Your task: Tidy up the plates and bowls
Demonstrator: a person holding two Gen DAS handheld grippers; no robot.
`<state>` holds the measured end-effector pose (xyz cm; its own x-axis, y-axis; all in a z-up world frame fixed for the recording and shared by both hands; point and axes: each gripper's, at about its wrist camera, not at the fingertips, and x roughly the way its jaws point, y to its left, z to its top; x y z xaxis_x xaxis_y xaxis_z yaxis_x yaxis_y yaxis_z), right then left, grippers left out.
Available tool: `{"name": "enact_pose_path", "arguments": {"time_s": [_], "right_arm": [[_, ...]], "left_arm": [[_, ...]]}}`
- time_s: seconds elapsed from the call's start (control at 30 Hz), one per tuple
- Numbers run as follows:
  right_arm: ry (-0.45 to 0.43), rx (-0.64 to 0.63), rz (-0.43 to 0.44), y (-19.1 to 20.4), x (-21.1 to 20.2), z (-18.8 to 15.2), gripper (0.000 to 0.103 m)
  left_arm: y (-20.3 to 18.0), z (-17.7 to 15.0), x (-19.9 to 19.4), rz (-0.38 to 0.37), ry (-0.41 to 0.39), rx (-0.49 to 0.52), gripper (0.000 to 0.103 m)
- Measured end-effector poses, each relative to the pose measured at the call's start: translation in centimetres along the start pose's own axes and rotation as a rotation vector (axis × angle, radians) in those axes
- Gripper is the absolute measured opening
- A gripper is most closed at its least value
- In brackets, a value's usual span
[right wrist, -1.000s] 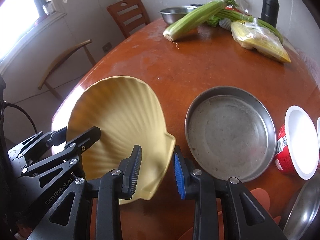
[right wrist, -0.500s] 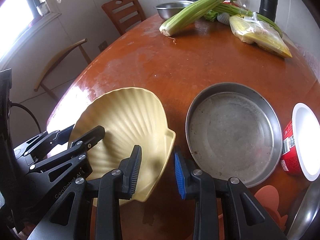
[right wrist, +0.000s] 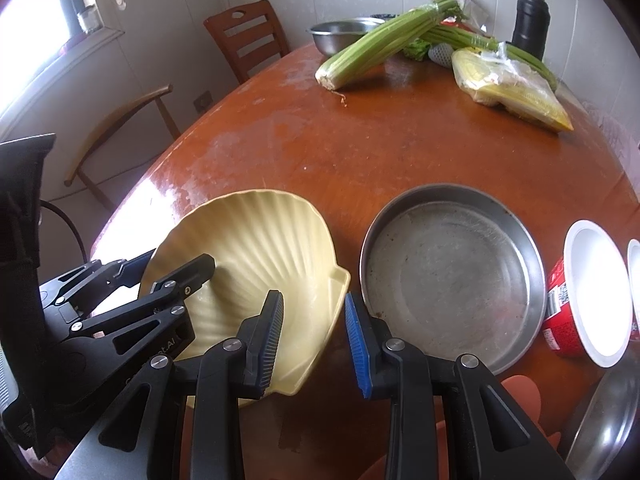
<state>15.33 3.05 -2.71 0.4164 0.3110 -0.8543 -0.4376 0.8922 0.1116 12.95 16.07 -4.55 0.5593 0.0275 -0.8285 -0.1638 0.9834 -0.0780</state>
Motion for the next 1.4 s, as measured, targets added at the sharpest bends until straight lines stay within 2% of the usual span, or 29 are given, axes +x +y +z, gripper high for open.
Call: {"name": "enact_pose_path", "arguments": {"time_s": [0.43, 0.67, 0.8, 1.4], "right_arm": [[-0.036, -0.017, -0.001, -0.1, -1.3, 0.1, 0.035], [-0.073, -0.018, -0.006, -0.4, -2.6, -0.1, 0.038], [-0.099, -0.015, -0.004, -0.7, -3.7, -0.2, 0.038], [-0.222, 0.033, -0.007, -4.2, -10.8, -2.8, 0.045]], "left_arm": [[0.6, 0.1, -0.4, 0.038, -0.009, -0.007, 0.039], [0.7, 0.1, -2.6, 0.052, -0.056, -0.009, 0.049], [-0.1, -0.1, -4.4, 0.059, -0.089, 0.014, 0.054], [-5.0, -1.3, -9.3, 0.026, -0.160, 0.086, 0.056]]}}
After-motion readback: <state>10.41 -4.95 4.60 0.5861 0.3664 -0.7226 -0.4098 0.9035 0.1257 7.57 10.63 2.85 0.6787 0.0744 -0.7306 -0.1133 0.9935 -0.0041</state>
